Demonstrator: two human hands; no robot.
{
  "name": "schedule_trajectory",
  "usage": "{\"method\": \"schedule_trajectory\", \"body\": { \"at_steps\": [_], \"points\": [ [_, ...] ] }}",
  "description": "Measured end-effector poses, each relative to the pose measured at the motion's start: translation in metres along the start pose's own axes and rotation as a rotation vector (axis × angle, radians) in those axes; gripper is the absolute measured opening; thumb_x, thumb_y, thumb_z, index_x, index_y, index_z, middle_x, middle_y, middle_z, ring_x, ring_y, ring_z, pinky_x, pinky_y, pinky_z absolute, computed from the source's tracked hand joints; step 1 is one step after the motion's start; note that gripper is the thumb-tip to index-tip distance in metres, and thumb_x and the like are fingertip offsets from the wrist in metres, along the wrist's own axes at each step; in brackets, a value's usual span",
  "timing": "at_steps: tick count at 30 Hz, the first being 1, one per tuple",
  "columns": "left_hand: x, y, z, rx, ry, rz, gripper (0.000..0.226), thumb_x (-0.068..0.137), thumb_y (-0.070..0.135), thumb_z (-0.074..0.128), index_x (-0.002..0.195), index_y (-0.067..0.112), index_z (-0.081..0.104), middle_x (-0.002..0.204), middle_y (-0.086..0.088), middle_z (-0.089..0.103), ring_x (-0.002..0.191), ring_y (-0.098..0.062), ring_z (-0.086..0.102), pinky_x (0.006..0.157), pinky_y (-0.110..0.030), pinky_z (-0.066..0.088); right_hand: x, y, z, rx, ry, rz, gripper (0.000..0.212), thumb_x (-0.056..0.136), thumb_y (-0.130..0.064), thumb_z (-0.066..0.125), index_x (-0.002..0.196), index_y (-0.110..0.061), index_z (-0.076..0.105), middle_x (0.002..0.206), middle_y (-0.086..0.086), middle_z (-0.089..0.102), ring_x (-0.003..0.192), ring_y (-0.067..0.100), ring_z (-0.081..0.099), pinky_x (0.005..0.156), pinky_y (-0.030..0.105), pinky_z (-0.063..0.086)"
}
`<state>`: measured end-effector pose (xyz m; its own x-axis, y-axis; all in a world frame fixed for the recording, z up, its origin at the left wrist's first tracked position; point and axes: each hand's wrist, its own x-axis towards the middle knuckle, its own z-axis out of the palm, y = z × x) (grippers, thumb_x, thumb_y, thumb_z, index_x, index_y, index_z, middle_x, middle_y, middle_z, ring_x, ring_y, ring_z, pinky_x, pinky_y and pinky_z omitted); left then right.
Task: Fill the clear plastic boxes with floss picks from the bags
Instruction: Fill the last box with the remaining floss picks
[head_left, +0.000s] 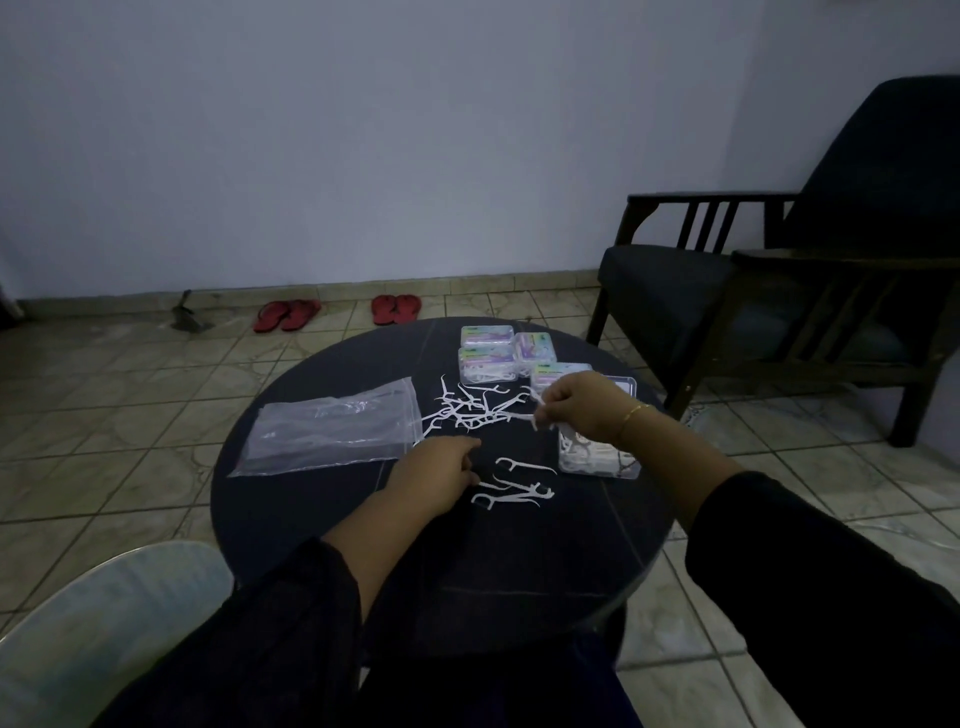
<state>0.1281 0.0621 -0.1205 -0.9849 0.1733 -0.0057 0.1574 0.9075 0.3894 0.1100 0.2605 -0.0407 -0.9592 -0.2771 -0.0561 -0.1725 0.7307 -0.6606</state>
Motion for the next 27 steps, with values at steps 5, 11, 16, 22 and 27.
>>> {"method": "schedule_trajectory", "body": {
  "at_steps": [5,11,16,22,27],
  "points": [
    [0.004,0.004,-0.002,-0.050,-0.048,0.027,0.048,0.086,0.025,0.068,0.132,0.021,0.055,0.106,0.006,0.065,0.098,-0.011,0.059,0.084,-0.022,0.043,0.001,0.029,-0.014,0.059,0.105,0.053,0.012,0.088,-0.014,0.063,0.080,-0.006,0.065,0.074,0.004,0.057,0.065,0.011,0.049,0.058,0.021,0.040],
    [0.011,0.022,0.006,-0.143,-0.061,0.080,0.041,0.088,0.016,0.066,0.129,0.017,0.059,0.102,0.004,0.067,0.095,-0.011,0.062,0.092,-0.028,0.047,0.003,0.059,-0.011,0.027,0.123,0.107,0.012,0.088,-0.013,0.063,0.091,-0.001,0.064,0.080,0.002,0.059,0.073,0.010,0.053,0.062,0.018,0.041],
    [0.018,0.035,0.007,-0.039,-0.028,0.247,0.045,0.087,0.018,0.055,0.132,0.017,0.055,0.132,0.001,0.055,0.118,-0.012,0.050,0.097,-0.022,0.038,0.005,0.070,-0.009,-0.065,0.101,0.151,0.014,0.089,-0.016,0.063,0.100,-0.011,0.068,0.101,0.003,0.065,0.098,0.017,0.058,0.090,0.030,0.047],
    [0.017,0.040,0.004,0.213,-0.290,0.337,0.074,0.076,0.048,0.053,0.143,0.022,0.042,0.152,0.008,0.034,0.138,-0.011,0.032,0.114,-0.029,0.024,0.004,0.073,-0.006,-0.205,0.165,0.108,0.024,0.090,-0.028,0.061,0.112,-0.021,0.069,0.116,-0.001,0.066,0.105,0.015,0.058,0.096,0.034,0.048],
    [0.014,0.034,-0.002,0.273,-0.245,0.373,0.050,0.089,0.033,0.059,0.137,0.024,0.050,0.139,0.003,0.052,0.125,-0.016,0.049,0.103,-0.028,0.038,-0.010,0.051,0.016,-0.425,0.120,-0.113,0.026,0.091,-0.035,0.058,0.113,-0.027,0.068,0.116,-0.003,0.060,0.110,0.016,0.048,0.092,0.032,0.042]
  ]
}}
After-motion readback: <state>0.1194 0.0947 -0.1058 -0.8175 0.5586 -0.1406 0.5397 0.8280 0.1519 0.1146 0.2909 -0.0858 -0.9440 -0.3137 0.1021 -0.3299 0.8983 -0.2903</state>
